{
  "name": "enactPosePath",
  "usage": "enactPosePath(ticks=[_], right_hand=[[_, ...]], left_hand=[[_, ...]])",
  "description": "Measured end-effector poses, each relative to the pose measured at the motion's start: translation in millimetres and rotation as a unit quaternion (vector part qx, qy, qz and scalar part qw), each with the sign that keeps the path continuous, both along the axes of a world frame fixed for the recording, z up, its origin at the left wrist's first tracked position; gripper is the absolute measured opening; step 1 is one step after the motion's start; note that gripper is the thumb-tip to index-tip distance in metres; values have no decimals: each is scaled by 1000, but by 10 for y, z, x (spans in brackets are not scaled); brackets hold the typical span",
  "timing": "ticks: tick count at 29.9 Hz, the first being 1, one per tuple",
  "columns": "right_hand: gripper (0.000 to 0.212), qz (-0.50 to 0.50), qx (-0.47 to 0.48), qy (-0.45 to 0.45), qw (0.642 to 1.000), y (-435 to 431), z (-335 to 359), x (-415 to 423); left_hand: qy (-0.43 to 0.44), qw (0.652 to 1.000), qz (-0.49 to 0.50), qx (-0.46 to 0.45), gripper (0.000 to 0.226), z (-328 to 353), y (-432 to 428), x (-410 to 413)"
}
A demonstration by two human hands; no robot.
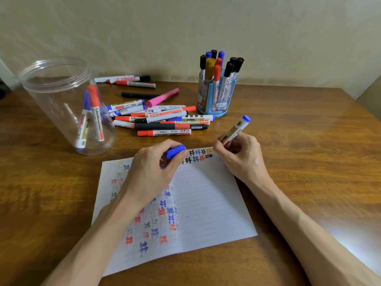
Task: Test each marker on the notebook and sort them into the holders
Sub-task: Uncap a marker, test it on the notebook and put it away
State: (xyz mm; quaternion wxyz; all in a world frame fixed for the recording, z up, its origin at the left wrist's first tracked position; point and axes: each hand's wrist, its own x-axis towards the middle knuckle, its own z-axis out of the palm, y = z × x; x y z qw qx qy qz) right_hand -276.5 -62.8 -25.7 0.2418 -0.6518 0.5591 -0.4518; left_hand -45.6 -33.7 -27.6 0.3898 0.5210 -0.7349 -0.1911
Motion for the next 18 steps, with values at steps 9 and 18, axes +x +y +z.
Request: enactPosePath(ticks=[9, 18], right_hand=[[13, 19, 19, -35, 999, -5, 3, 11], [20, 14, 40, 3, 999, -6, 3, 14]], left_hand=[[0, 1000, -4, -4, 33, 2, 2, 5], [0, 1000, -4, -4, 33, 6, 2, -1]])
